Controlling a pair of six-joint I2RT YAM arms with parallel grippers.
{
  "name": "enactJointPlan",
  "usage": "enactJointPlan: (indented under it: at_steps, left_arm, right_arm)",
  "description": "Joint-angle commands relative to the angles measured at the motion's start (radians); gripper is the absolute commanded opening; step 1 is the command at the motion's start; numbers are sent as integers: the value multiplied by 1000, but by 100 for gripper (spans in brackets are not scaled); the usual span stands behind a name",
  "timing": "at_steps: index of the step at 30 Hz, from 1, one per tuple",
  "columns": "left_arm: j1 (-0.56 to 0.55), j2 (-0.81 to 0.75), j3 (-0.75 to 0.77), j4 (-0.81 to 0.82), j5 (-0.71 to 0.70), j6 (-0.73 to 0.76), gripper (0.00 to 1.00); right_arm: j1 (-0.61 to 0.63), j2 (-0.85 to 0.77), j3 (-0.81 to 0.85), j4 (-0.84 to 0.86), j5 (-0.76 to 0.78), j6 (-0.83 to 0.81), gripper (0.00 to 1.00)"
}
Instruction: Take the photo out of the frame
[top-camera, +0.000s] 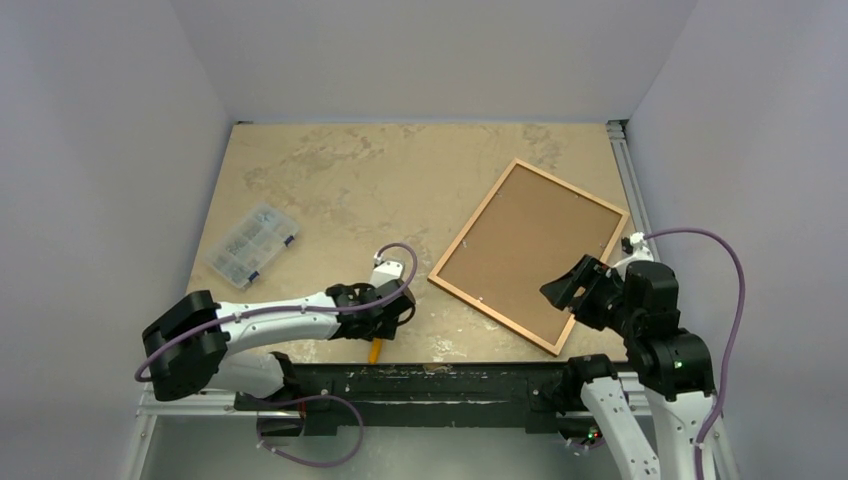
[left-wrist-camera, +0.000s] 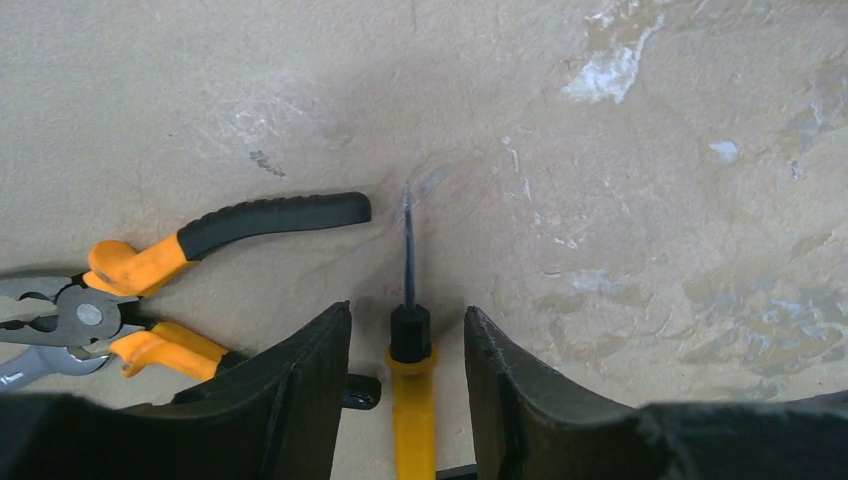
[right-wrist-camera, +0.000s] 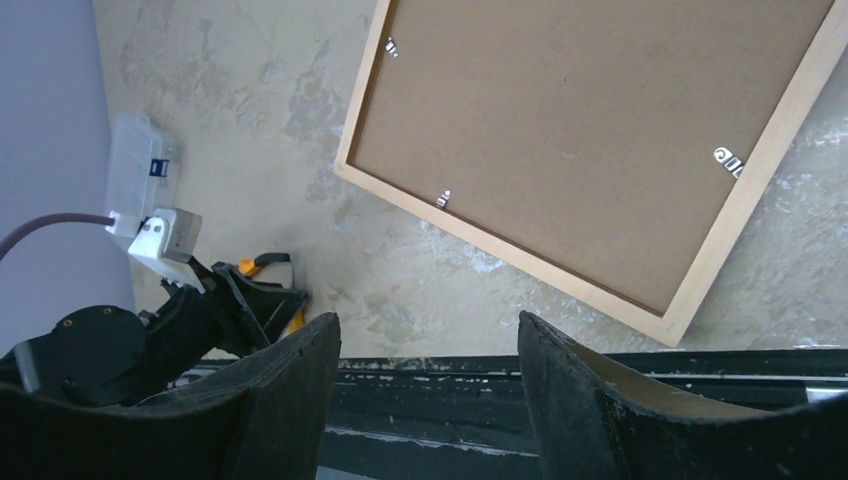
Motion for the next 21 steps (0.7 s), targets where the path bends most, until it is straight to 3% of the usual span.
enactJointPlan:
  at_steps: [1, 3, 6, 8, 15, 17, 21]
  left_arm:
    - [-27, 18, -10, 35, -19, -39, 42]
    - [-29, 26, -25, 43, -9, -58, 39]
    - [-29, 12, -54, 72, 4, -70, 22]
    - [-29, 0, -72, 97, 19, -73, 17]
    - [-28, -78, -58, 94, 15, -43, 7]
    - [-29, -123, -37, 72, 6, -33, 0]
    - [-28, -232, -1, 44, -9, -25, 0]
  right_arm:
    - [2, -11, -26, 79, -86, 35, 63]
    - [2, -15, -45, 101, -113, 45, 63]
    - [2, -12, -53, 89, -103, 40, 63]
    - [2, -12, -54, 84, -96, 36, 63]
    - [2, -3, -141, 187, -145, 67, 63]
    - [2, 3, -186, 237, -163, 78, 63]
    - [12, 42, -279, 330, -175, 81, 63]
